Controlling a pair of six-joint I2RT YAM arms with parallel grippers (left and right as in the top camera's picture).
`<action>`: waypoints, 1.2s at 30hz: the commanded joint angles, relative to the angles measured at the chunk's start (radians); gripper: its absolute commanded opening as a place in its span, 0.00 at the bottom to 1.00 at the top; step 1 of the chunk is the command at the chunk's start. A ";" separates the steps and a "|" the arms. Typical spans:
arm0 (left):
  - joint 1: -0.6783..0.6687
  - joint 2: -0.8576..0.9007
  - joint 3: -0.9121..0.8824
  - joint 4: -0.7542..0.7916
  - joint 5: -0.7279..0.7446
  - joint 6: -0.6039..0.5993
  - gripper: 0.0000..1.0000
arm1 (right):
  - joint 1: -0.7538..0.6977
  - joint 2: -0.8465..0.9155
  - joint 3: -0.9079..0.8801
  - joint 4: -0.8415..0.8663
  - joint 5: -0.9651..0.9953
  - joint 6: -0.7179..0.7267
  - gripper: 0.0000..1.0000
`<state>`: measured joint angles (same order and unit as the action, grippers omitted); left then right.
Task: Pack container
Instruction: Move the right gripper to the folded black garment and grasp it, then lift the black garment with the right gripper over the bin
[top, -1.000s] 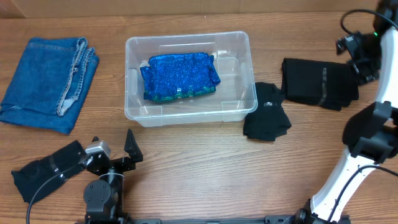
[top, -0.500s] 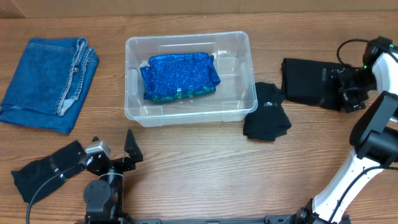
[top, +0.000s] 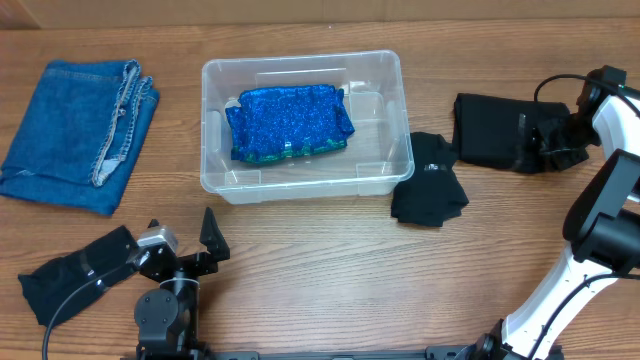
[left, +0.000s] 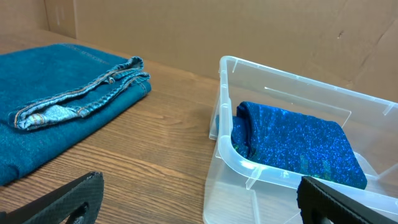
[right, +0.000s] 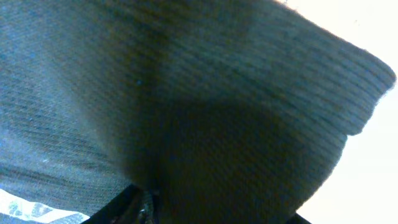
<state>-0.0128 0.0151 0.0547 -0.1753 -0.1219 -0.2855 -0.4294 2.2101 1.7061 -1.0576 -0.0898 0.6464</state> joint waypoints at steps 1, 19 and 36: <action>0.006 -0.011 -0.003 0.003 -0.016 0.012 1.00 | 0.003 0.025 -0.044 -0.025 0.039 -0.072 0.41; 0.006 -0.011 -0.003 0.003 -0.016 0.012 1.00 | 0.003 -0.199 0.151 -0.166 -0.115 -0.128 0.04; 0.006 -0.011 -0.003 0.003 -0.016 0.012 1.00 | 0.224 -0.589 0.154 -0.094 -0.413 -0.295 0.04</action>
<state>-0.0128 0.0151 0.0547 -0.1753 -0.1219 -0.2855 -0.2577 1.7008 1.8198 -1.1725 -0.4129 0.3908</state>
